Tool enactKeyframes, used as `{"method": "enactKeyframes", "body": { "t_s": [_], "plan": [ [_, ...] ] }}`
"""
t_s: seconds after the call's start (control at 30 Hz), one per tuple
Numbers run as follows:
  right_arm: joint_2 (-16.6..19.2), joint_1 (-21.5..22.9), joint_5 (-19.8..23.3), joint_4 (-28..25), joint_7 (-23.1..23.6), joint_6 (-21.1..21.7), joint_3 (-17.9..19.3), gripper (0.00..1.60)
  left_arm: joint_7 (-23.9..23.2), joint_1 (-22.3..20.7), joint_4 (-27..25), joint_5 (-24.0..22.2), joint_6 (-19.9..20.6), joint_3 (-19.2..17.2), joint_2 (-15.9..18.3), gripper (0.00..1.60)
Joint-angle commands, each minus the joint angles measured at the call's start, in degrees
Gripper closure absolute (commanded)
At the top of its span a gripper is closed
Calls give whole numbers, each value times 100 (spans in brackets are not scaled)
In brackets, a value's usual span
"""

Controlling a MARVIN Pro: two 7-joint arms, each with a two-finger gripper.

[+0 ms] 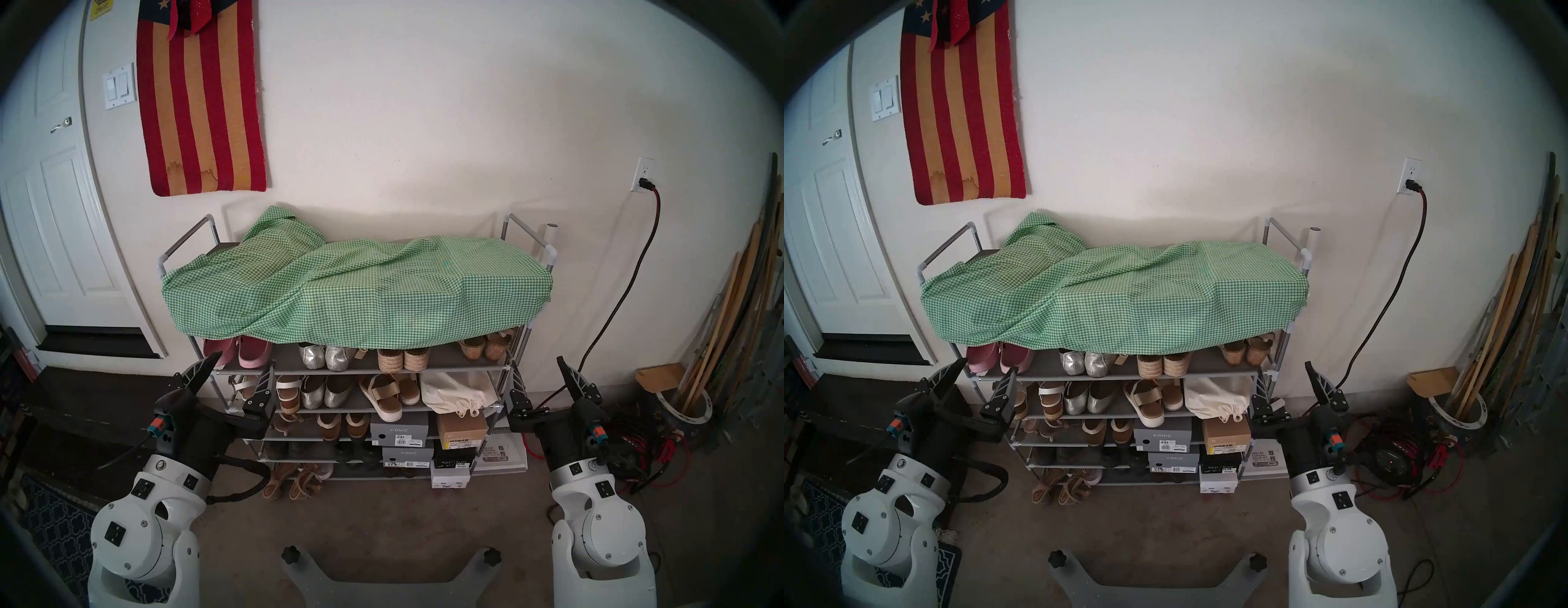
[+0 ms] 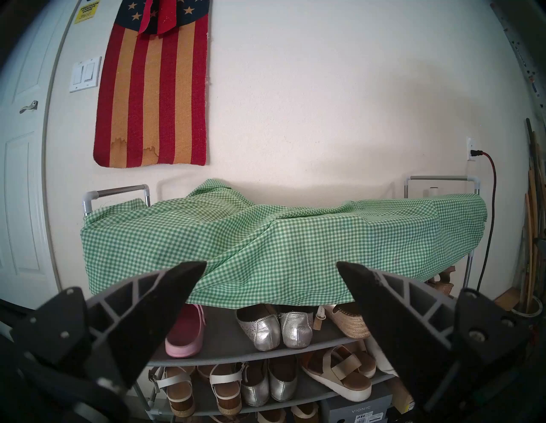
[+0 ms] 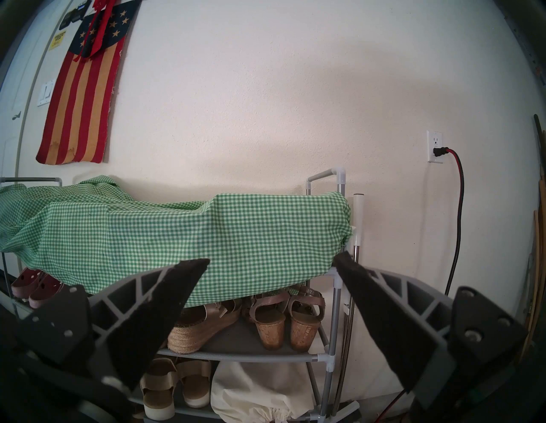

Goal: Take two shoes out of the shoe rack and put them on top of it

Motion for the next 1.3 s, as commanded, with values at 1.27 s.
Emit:
{"method": "enactKeyframes", "body": {
  "t_s": [1.27],
  "plan": [
    [587,721,119,1620,1637,-32,-666,0,-9,-4,0,6,2,-1,-15,0]
  ]
}}
